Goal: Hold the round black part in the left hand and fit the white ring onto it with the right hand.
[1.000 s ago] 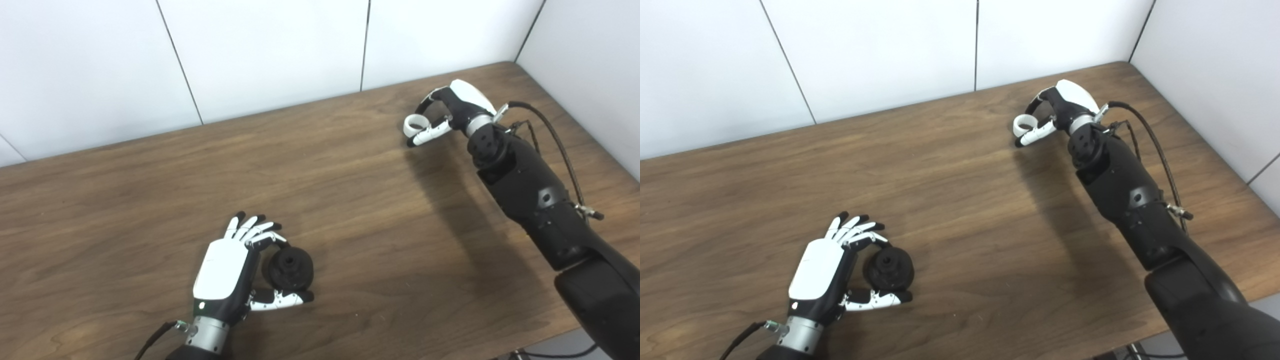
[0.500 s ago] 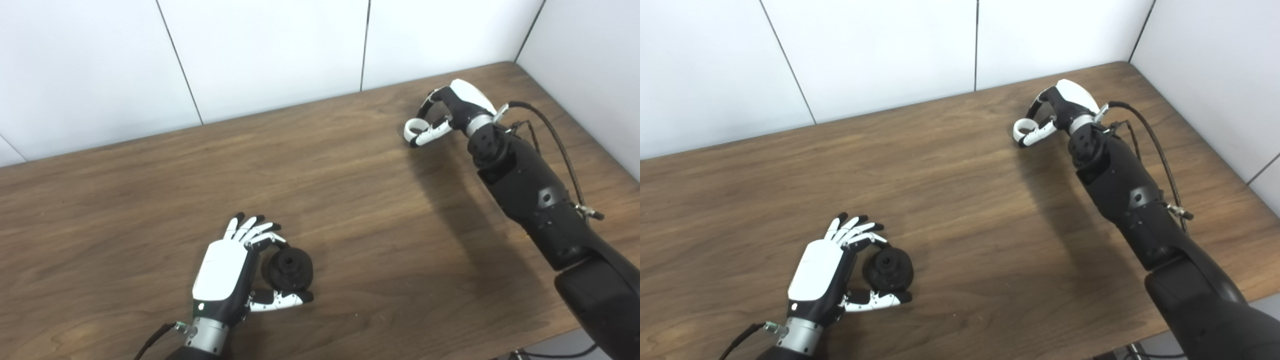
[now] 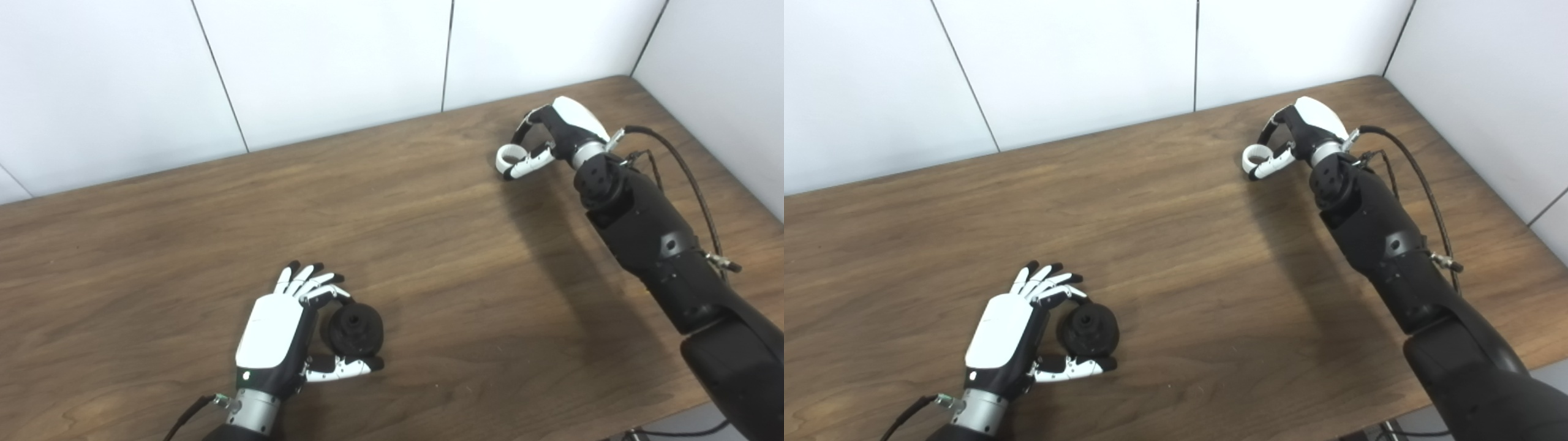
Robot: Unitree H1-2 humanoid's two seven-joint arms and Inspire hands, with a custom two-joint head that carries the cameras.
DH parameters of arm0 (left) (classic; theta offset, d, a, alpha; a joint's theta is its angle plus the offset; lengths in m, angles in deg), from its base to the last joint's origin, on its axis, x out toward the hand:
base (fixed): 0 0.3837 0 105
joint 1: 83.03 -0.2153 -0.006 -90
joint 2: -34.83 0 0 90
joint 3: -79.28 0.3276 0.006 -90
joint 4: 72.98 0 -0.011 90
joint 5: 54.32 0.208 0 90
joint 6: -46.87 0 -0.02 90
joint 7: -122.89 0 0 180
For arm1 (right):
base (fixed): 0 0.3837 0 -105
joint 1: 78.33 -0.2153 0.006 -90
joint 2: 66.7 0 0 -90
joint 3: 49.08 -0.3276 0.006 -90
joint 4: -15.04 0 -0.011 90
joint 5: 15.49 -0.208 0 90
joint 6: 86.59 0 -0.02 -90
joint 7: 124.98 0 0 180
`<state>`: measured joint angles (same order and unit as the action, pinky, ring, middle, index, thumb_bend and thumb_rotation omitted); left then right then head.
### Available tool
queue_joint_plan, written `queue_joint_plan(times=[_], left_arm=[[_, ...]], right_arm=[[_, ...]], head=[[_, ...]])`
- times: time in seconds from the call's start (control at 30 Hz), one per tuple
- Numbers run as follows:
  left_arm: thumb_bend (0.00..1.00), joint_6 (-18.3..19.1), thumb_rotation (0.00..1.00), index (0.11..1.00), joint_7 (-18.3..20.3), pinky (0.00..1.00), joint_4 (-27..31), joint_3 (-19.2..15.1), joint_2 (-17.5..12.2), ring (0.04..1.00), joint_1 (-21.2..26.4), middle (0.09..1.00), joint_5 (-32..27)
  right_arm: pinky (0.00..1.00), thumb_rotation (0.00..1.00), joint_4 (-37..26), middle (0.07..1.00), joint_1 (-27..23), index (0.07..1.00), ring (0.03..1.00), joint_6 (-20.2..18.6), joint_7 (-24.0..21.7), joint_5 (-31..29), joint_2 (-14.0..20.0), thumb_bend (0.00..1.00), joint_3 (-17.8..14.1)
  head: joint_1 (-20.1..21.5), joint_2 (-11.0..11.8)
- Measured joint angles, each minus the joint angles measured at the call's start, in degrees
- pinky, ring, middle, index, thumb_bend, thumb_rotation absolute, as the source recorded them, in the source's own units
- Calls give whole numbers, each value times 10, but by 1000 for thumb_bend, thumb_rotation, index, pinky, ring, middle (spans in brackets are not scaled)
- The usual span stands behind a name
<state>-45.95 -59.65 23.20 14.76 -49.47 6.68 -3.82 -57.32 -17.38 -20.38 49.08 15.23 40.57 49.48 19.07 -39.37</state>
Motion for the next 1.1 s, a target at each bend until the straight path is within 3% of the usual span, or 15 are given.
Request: queue_joint_plan(times=[0.17,0.47,0.8,1.1], left_arm=[[525,-1,57,484,0,1000,0,-1,0,917,0,805,0],[525,0,57,484,1,1000,0,1,2,913,0,803,4],[525,13,58,484,2,1000,2,7,13,916,-3,802,9],[525,34,57,483,10,1000,13,18,20,910,-5,801,24]], right_arm=[[968,136,-39,868,12,487,978,-2,-16,1,5,523,6],[980,137,-224,863,35,486,970,-27,-119,18,17,523,36],[1000,133,-366,854,64,484,962,-29,-237,50,-20,523,57],[1000,135,-469,863,84,482,975,-30,-352,82,-69,525,44]], head=[[-8,-3],[-25,-15],[-72,-42],[-101,-70]])
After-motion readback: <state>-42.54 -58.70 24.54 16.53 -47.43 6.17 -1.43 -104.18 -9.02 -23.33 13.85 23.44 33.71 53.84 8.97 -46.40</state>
